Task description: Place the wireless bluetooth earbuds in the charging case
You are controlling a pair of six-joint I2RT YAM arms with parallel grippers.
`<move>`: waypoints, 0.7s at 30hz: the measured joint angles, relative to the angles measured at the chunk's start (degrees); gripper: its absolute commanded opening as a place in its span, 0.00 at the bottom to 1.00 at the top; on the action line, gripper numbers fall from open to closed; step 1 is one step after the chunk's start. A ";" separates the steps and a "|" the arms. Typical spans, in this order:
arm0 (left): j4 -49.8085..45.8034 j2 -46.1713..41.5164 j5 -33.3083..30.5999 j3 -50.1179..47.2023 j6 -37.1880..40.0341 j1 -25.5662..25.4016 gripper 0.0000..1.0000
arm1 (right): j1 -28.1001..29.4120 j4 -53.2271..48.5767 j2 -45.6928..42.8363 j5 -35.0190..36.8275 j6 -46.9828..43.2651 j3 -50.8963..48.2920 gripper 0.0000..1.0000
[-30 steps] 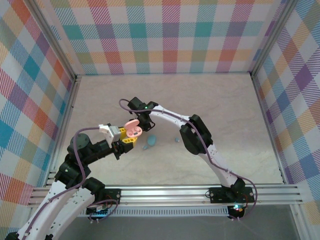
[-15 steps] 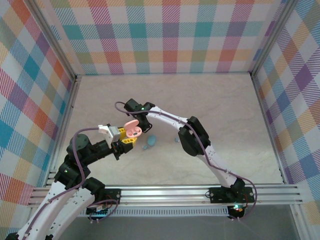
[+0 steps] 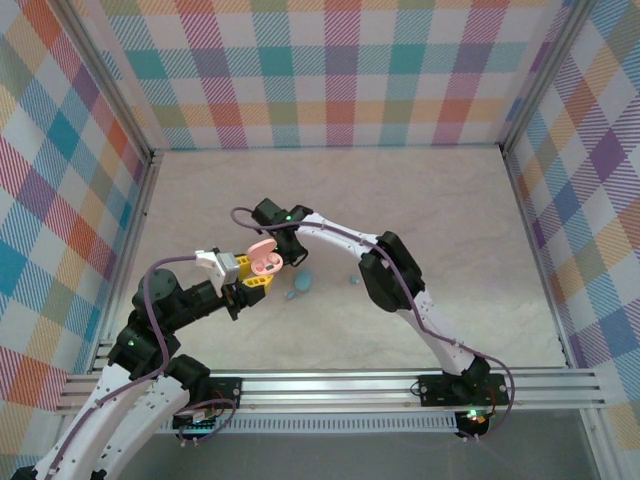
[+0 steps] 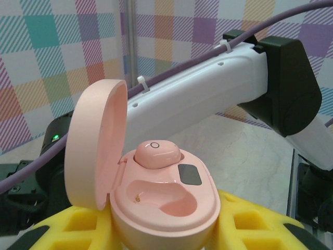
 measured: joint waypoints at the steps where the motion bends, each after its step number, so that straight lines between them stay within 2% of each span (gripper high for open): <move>1: 0.02 0.00 -0.04 0.00 0.00 0.00 0.25 | -0.74 0.09 -0.72 -0.07 -0.13 -1.25 0.25; 8: 0.50 1.62 -0.26 -0.11 -0.02 0.00 0.25 | -8.44 3.50 -8.02 -1.95 -0.20 -13.77 0.24; 14: 1.25 3.06 -1.18 -1.51 -0.02 0.00 0.25 | -14.25 4.79 -15.69 -0.79 -1.14 -25.57 0.24; 21: 3.63 4.48 -2.08 -4.39 -0.22 0.00 0.25 | -15.61 5.20 -21.84 0.96 -2.97 -34.05 0.26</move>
